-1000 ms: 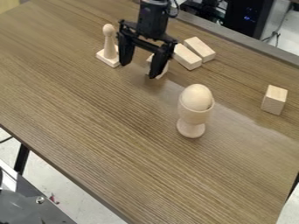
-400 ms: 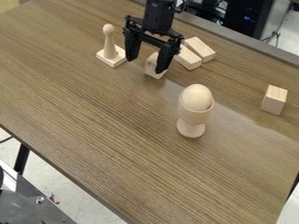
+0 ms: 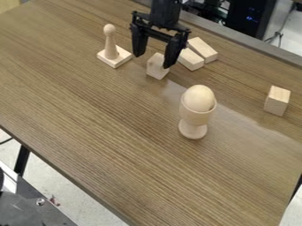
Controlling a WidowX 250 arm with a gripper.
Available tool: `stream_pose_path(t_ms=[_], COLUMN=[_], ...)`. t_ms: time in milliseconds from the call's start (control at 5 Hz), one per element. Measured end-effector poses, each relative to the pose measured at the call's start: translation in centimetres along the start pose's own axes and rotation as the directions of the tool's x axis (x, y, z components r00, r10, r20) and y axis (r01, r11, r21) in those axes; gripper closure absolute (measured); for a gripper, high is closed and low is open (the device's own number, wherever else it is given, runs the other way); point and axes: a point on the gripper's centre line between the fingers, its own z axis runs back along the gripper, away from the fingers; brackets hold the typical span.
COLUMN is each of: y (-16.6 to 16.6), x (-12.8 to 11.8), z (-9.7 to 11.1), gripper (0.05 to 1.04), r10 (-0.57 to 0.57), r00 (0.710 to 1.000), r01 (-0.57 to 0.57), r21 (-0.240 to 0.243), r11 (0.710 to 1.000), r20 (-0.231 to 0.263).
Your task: Put the cube on the top of the other cube
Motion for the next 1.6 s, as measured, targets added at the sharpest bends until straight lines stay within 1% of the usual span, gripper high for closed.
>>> stream_pose_path(t_ms=[200,400,600,800,1000,1200,1400,1600], y=[0.0,0.1,0.2,0.2,-0.3,-1.9,-3.5,-5.9], x=[0.2,0.4,0.7,0.5,-0.5,-1.7,-2.7,-3.4], z=[-1.3,-1.6,-1.8,-1.9,-1.4,1.1,4.4,5.3], gripper=[0.328,0.566,0.567,0.567,0.567,0.567,0.567,0.567], r10=[0.005,0.017,0.021,0.022,-0.009,-0.051,-0.076,-0.11], r00=[1.0,0.999,1.0,0.999,0.995,0.992,0.995,0.992], r01=[-0.005,-0.017,-0.021,-0.022,0.011,0.05,0.076,0.109], r21=[-0.005,0.003,0.016,0.018,0.016,-0.008,-0.009,-0.019], r11=[1.0,1.0,1.0,1.0,1.0,0.999,0.997,0.994], r20=[-0.029,-0.028,-0.015,-0.027,-0.104,-0.119,-0.057,-0.061])
